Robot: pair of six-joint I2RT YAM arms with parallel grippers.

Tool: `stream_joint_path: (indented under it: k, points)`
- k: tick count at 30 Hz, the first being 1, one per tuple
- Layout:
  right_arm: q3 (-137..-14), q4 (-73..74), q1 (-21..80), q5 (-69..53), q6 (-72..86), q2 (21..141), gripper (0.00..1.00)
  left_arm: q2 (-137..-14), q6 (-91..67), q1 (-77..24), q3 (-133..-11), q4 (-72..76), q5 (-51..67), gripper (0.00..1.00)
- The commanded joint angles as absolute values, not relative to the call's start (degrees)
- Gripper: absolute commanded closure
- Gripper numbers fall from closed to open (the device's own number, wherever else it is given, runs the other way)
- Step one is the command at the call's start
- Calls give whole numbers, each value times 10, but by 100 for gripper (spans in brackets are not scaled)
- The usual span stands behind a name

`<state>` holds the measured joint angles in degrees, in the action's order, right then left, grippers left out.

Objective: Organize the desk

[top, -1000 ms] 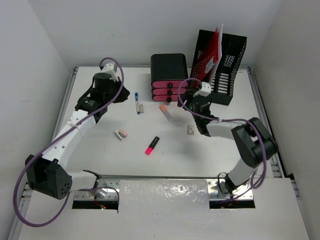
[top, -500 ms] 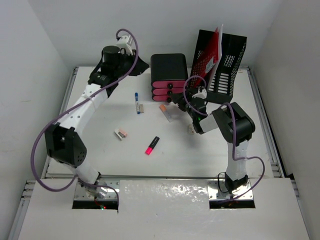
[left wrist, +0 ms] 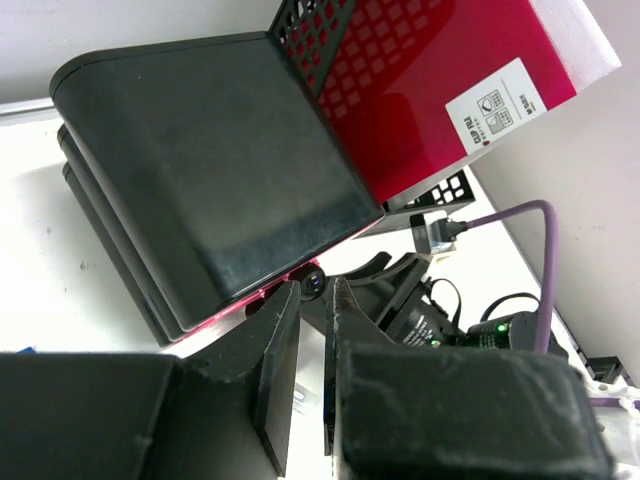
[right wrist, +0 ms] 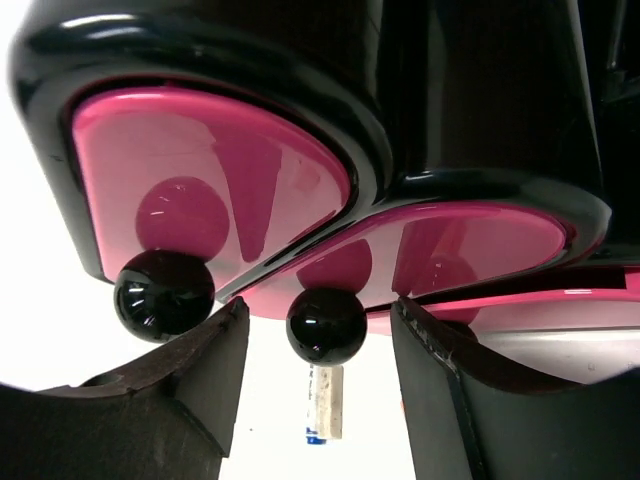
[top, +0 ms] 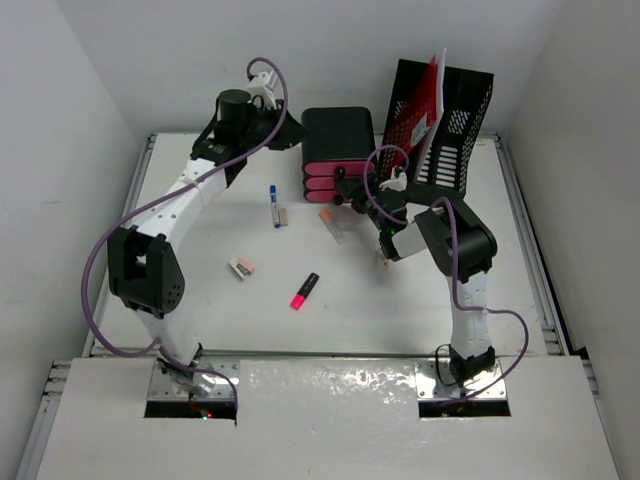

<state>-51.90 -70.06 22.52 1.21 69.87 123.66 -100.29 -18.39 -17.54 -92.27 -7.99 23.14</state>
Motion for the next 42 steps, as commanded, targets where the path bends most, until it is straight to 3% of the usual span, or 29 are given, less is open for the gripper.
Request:
stream_joint_path:
  k: [1, 5, 8, 15, 27, 30, 33, 39, 42]
  points:
    - [-545, -730, 225, 10, 706, 1238, 43, -988, -186, -179, -927, -47, 240, 90]
    - [-546, -728, 225, 11, 706, 1241, 48, -984, -179, -179, -925, -55, 225, 90]
    - [-548, -729, 225, 11, 701, 1241, 59, -982, -177, -179, -925, -60, 222, 90]
    - [-538, -723, 225, 2, 688, 1231, 100, -972, -178, -179, -908, -61, 215, 90]
    - [-400, -695, 238, -30, 675, 1093, 100, -933, -171, -179, -861, -65, 190, 90]
    - [-370, -685, 243, -37, 671, 1063, 98, -927, -175, -179, -851, -56, 188, 90]
    - [-354, -680, 244, -47, 671, 1055, 81, -924, -176, -179, -846, -53, 189, 90]
    - [-343, -678, 246, -50, 671, 1047, 76, -918, -175, -179, -841, -54, 186, 90]
    - [-345, -654, 247, -54, 657, 1037, 30, -913, -173, -179, -838, -53, 185, 90]
